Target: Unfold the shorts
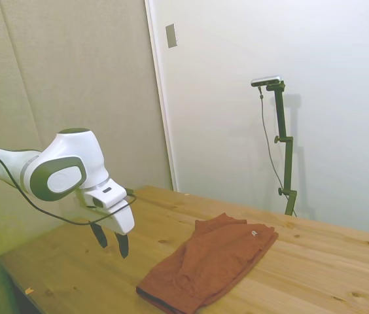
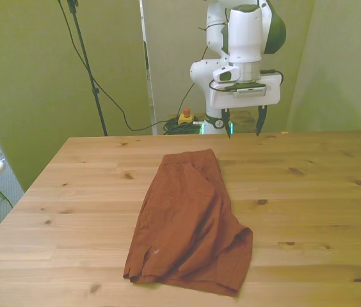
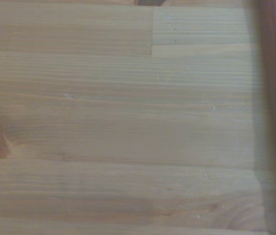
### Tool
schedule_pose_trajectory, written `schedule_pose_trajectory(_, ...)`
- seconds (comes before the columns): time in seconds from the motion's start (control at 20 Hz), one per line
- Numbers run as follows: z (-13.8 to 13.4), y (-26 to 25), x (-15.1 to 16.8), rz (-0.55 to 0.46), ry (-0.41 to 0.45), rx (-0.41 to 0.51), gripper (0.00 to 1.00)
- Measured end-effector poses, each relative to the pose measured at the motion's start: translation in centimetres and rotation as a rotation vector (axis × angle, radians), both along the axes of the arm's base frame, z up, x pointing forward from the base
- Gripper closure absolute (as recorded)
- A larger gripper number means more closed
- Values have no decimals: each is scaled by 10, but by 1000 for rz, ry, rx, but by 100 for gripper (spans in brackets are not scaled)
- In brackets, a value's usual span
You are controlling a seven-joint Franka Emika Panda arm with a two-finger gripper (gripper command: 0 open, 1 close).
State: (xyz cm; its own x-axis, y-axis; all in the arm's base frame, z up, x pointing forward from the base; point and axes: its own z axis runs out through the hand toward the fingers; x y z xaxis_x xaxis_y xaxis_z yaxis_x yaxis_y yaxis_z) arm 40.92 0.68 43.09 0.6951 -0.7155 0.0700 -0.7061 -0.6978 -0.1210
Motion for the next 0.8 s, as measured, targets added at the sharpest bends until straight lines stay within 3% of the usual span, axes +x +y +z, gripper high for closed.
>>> schedule_pose_trajectory(0.25,0,-39,4,-58,16,24,0)
schedule_pose_trajectory(0.6,17,-207,-10,-188,30,121,0)
schedule_pose_trajectory(0.8,-11,-306,-35,-256,42,245,0)
